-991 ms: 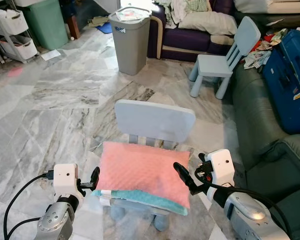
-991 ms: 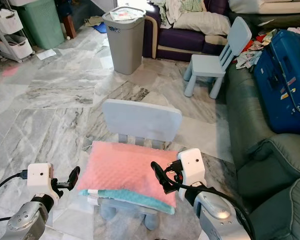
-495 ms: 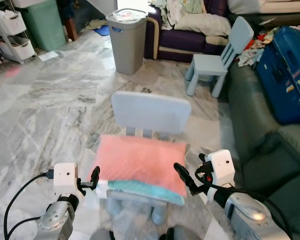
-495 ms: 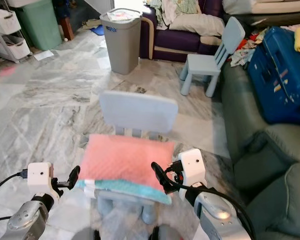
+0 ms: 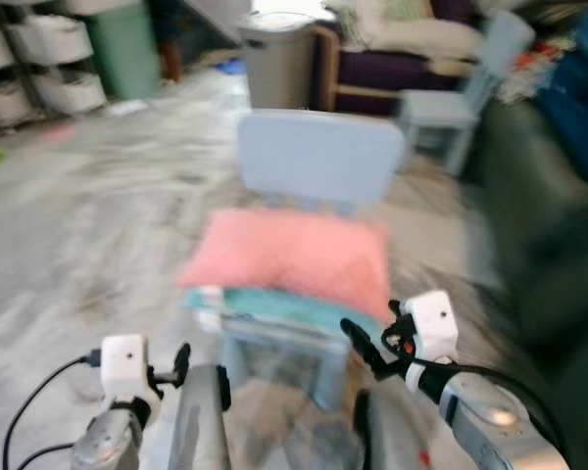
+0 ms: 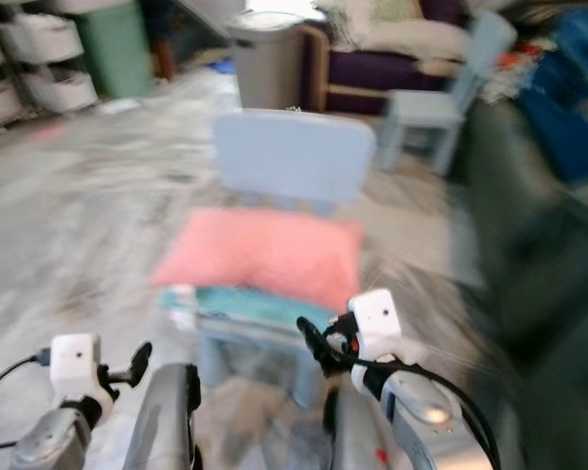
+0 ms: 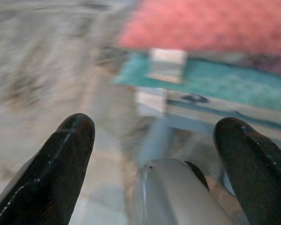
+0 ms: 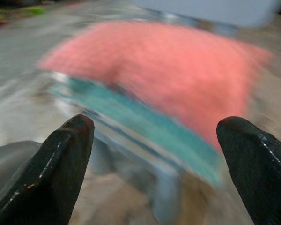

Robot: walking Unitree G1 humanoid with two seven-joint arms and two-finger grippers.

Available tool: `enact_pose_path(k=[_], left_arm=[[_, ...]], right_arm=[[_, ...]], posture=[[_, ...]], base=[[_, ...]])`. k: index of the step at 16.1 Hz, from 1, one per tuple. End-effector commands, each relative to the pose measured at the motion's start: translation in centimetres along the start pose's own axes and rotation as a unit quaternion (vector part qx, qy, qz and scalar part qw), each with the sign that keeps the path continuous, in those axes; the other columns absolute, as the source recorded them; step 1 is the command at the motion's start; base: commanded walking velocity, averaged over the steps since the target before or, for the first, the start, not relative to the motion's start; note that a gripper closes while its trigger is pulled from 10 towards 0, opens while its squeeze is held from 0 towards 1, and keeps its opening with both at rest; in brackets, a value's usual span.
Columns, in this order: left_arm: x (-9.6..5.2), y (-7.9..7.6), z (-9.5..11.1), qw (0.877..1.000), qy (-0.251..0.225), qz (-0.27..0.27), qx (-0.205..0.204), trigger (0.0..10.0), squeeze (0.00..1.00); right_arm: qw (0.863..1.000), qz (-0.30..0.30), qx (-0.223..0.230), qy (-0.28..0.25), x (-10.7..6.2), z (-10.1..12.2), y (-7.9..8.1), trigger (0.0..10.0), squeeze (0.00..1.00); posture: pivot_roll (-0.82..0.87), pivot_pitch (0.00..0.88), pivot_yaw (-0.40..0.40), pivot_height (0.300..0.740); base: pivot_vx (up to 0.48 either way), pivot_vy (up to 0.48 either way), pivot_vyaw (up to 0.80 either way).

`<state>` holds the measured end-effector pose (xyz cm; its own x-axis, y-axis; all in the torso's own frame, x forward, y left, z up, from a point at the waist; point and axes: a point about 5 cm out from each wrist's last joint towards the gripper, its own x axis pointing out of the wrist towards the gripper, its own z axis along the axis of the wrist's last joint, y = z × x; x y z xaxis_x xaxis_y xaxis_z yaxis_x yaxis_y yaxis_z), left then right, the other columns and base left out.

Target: Move the pillow to the sofa

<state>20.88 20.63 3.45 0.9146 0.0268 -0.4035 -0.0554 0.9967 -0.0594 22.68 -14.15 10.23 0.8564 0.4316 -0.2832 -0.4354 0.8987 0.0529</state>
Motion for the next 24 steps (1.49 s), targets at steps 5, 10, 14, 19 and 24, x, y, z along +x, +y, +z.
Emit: enact_pose_path(k=[5, 10, 14, 19, 24], left_arm=[[0.6, -0.2, 1.5, 1.000, -0.028, 0.002, 0.012, 10.0, 0.00], [1.0, 0.1, 1.9, 0.999, -0.037, 0.015, 0.013, 10.0, 0.00], [1.1, 0.2, 2.2, 0.999, -0.041, 0.019, 0.017, 10.0, 0.00], [2.9, 1.5, 8.9, 0.984, -0.158, 0.059, 0.051, 10.0, 0.00], [7.3, 3.2, 18.6, 0.969, -0.231, 0.084, 0.008, 10.0, 0.00]], right_arm=[[1.000, -0.006, -0.009, -0.008, 0.1, 0.3, -0.3, 10.0, 0.00], [1.000, -0.010, -0.008, -0.017, 0.4, 0.7, -0.5, 10.0, 0.00], [1.000, -0.007, -0.012, -0.020, 0.6, 0.7, -0.4, 10.0, 0.00], [0.994, -0.029, -0.064, -0.090, 1.7, 5.0, -2.3, 10.0, 0.00], [0.980, -0.080, -0.039, -0.177, 3.5, 11.4, -5.6, 10.0, 0.00]], posture=[[-0.09, 0.100, -0.032, 0.440], [-0.09, 0.097, -0.029, 0.420], [-0.09, 0.094, -0.026, 0.411], [-0.09, 0.071, -0.018, 0.387], [-0.09, 0.071, -0.011, 0.387]], base=[[0.000, 0.000, 0.00], [0.000, 0.000, 0.00], [0.000, 0.000, 0.00], [0.000, 0.000, 0.00], [0.000, 0.000, 0.00]])
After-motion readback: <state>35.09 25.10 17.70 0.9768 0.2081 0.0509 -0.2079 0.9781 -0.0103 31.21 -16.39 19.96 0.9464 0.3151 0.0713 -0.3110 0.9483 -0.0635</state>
